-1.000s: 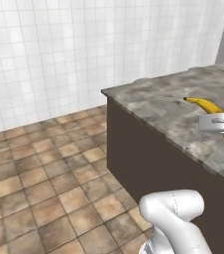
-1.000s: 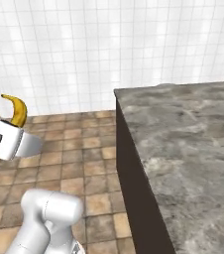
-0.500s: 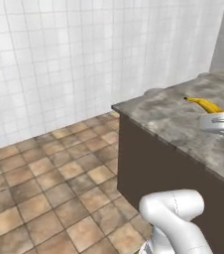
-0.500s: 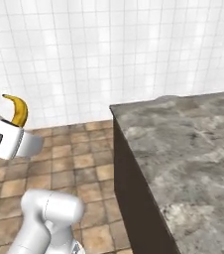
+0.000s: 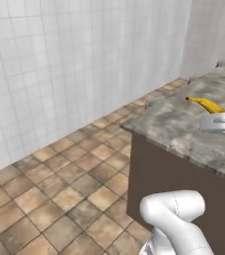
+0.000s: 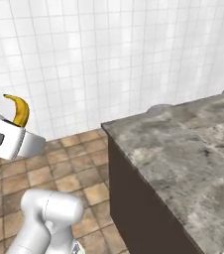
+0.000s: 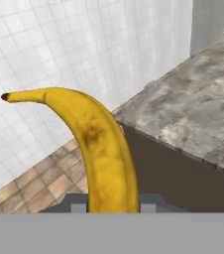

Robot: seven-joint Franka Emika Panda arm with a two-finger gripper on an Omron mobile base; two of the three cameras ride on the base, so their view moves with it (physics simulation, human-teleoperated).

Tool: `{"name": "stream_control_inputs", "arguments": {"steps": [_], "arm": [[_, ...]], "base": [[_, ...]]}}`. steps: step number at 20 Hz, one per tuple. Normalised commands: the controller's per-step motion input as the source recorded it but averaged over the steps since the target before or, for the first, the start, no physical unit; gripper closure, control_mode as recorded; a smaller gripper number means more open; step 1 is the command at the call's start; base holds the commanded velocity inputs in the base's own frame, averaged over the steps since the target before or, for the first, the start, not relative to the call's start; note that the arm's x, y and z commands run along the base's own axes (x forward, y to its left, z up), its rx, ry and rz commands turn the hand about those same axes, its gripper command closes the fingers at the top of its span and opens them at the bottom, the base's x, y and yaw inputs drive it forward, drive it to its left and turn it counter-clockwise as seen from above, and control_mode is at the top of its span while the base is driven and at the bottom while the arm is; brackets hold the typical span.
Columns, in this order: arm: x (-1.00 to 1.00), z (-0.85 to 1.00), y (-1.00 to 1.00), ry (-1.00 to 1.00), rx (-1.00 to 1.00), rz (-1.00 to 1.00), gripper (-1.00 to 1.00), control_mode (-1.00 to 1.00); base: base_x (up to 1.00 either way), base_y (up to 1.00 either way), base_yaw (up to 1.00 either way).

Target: Pick up the kiwi and banana from the fridge and place one fruit on each plate on the dining counter.

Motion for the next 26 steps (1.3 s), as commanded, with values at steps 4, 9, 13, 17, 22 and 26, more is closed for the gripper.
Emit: {"name": "stream_control_inputs", "arguments": {"steps": [4,9,13,17,22,26], "arm": [[0.00,0.00,0.00,0.00,0.00,0.00,1.00,1.00],[0.00,0.00,0.00,0.00,0.00,0.00,1.00,1.00],[0.00,0.00,0.00,0.00,0.00,0.00,1.00,1.00],[0.00,0.00,0.00,0.00,0.00,0.00,1.00,1.00],[0.00,0.00,0.00,0.00,0.00,0.00,1.00,1.00],[0.00,0.00,0.00,0.00,0.00,0.00,1.00,1.00]], "base": [[0.89,0.96,-0.44],[0.87,0.97,-0.44],[0.83,1.00,-0.42],[0.82,1.00,-0.42],[0.81,1.00,-0.43],[0.81,1.00,-0.43]]}}
